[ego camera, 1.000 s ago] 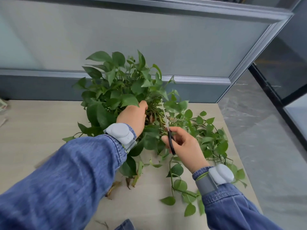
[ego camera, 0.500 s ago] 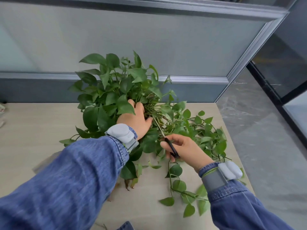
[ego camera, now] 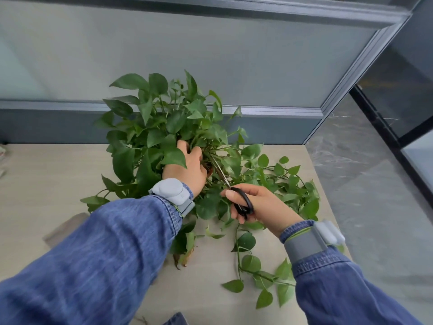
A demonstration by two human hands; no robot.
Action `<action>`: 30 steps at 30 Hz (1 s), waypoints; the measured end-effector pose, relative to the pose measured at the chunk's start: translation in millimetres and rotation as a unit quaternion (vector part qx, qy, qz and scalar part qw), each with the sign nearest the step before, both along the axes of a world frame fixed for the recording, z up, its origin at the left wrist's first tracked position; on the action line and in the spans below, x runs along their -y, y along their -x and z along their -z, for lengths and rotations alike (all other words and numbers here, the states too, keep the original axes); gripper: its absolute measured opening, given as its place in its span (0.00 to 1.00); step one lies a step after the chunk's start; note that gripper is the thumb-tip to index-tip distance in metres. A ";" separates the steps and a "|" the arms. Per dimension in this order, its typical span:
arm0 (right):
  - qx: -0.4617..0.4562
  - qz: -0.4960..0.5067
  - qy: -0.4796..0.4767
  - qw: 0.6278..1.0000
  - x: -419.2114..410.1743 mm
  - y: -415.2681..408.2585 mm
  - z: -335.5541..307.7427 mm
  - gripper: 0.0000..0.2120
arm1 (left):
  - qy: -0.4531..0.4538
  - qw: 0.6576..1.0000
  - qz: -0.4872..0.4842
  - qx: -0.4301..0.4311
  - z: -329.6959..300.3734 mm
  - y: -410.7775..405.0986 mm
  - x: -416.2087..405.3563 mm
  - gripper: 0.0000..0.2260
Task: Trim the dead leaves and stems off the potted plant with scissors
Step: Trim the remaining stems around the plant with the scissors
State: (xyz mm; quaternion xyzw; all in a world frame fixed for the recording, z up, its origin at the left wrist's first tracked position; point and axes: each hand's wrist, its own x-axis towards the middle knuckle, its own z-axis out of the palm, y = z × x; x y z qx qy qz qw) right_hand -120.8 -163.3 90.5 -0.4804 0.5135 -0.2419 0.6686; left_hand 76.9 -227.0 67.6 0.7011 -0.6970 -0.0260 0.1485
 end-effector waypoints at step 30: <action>0.213 -0.029 -0.205 0.955 24.6 -17.3 13.7 0.23 | -0.066 0.977 0.006 -0.200 -33.3 -43.4 21.8 0.05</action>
